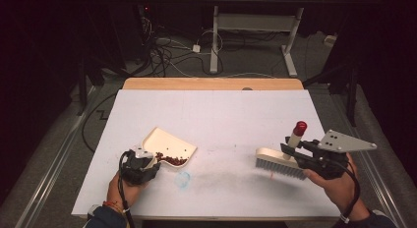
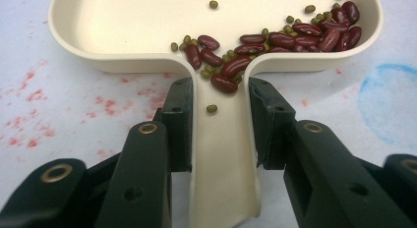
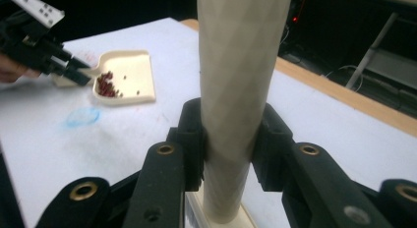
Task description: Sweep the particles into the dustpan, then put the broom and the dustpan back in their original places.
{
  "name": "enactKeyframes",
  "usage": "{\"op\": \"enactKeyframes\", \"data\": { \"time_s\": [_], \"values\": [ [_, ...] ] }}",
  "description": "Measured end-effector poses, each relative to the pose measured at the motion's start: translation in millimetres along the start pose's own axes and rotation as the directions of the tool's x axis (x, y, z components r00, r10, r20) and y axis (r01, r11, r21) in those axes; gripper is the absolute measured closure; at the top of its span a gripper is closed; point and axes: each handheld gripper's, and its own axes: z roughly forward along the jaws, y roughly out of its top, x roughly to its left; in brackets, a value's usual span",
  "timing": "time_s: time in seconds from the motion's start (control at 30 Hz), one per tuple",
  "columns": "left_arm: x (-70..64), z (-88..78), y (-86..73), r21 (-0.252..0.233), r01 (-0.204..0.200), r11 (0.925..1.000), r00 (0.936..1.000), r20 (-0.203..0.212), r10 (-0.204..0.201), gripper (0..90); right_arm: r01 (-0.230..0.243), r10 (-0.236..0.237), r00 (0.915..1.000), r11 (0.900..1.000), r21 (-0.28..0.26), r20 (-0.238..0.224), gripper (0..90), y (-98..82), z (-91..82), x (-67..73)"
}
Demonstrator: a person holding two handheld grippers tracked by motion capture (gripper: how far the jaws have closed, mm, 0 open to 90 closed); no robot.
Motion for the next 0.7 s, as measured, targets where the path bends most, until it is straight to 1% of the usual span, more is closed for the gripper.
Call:
{"op": "enactKeyframes", "data": {
  "time_s": [0.1, 0.2, 0.23, 0.3, 0.4, 0.43, 0.53, 0.6, 0.67, 0.7],
  "values": [
    [5.7, -0.4, -0.3, -0.003, 0.025, 0.9997, 0.9997, -0.002, -0.025, 63.7, -0.009, 0.01, 0.9998, 1.0, 0.016, -0.015, 70.0, -5.4, -10.7, -5.9],
    [10.4, -0.7, -1.6, -0.006, 0.042, 0.9991, 0.9988, -0.022, -0.042, 63.7, -0.01, 0.012, 0.9994, 0.999, 0.044, -0.032, 69.9, -10.3, -18.7, -9.2],
    [12.0, -0.9, -2.3, -0.009, 0.049, 0.9988, 0.9984, -0.026, -0.049, 63.7, -0.011, 0.014, 0.999, 0.998, 0.054, -0.043, 69.9, -11.6, -20.0, -10.0],
    [15.5, -1.2, -3.6, -0.011, 0.065, 0.9978, 0.997, -0.041, -0.066, 63.7, -0.012, 0.019, 0.9969, 0.995, 0.094, -0.077, 69.9, -13.1, -19.5, -11.3],
    [19.7, 0.9, -3.7, -0.015, 0.094, 0.9955, 0.994, -0.055, -0.094, 63.7, -0.01, 0.027, 0.9931, 0.99, 0.144, -0.114, 69.9, -14.8, -13.1, -13.8],
    [20.2, 2.0, -3.1, -0.013, 0.096, 0.9953, 0.9937, -0.058, -0.096, 63.6, -0.007, 0.026, 0.9923, 0.988, 0.154, -0.121, 69.9, -15.5, -9.5, -15.4],
    [19.2, 3.9, -1.0, -0.019, 0.104, 0.9944, 0.9919, -0.072, -0.105, 63.6, -0.022, 0.049, 0.9876, 0.984, 0.178, -0.15, 69.9, -16.7, 2.2, -23.0],
    [18.7, 5.1, 0.2, -0.022, 0.115, 0.9931, 0.9906, -0.072, -0.117, 63.6, -0.03, 0.062, 0.9834, 0.982, 0.186, -0.17, 69.8, -15.0, 9.6, -28.5],
    [17.3, 6.5, 2.3, -0.024, 0.118, 0.9927, 0.9901, -0.074, -0.119, 63.5, -0.03, 0.065, 0.9826, 0.98, 0.198, -0.174, 69.7, -11.3, 16.3, -33.3],
    [16.5, 7.5, 3.5, -0.024, 0.121, 0.9923, 0.9902, -0.067, -0.123, 63.4, -0.026, 0.062, 0.983, 0.979, 0.204, -0.173, 69.6, -9.7, 20.0, -34.9]
  ]
}}
